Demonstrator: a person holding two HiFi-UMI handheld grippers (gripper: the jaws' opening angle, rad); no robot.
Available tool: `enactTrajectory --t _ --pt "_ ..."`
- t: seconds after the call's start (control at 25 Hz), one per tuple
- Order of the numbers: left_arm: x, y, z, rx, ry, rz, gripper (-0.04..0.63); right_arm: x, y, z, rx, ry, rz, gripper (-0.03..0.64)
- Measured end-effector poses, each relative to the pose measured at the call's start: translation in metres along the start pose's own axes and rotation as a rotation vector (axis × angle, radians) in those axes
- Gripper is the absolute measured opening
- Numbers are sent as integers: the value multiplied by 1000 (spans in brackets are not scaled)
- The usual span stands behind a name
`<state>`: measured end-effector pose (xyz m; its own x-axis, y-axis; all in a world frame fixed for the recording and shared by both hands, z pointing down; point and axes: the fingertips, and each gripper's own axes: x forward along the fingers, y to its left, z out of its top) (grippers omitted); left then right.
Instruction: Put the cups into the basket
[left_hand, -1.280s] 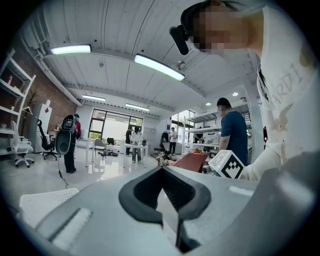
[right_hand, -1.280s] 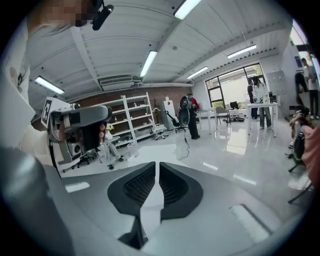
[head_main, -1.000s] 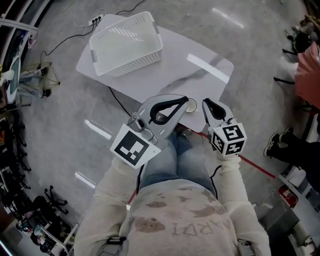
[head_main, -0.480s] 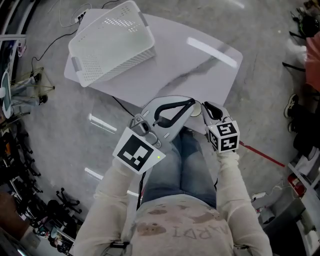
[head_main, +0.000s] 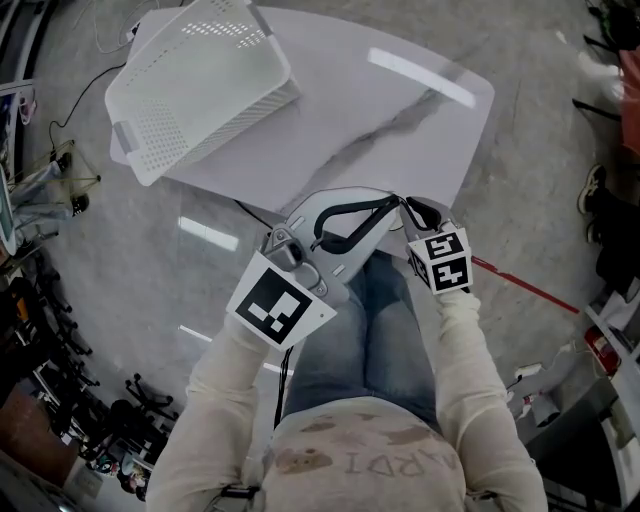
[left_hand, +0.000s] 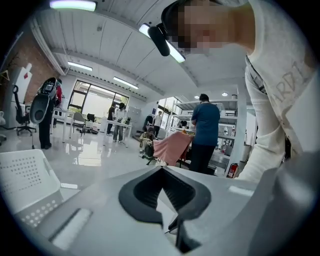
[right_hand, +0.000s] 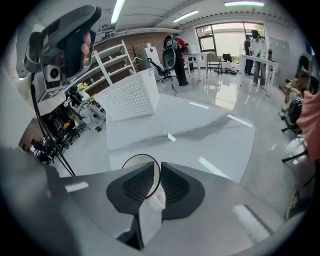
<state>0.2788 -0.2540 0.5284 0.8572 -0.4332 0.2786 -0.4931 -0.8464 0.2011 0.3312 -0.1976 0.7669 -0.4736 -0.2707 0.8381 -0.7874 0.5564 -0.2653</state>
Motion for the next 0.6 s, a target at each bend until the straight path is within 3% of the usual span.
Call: enactTrajectory --t 0.36,0.6 --pt "3 -6 1 -7 4 6 0 12 -11 -19 -22 118 -54 75" --pt "-5 -4 -3 -6 4 26 0 16 -17 -20 -47 149 -144 55"
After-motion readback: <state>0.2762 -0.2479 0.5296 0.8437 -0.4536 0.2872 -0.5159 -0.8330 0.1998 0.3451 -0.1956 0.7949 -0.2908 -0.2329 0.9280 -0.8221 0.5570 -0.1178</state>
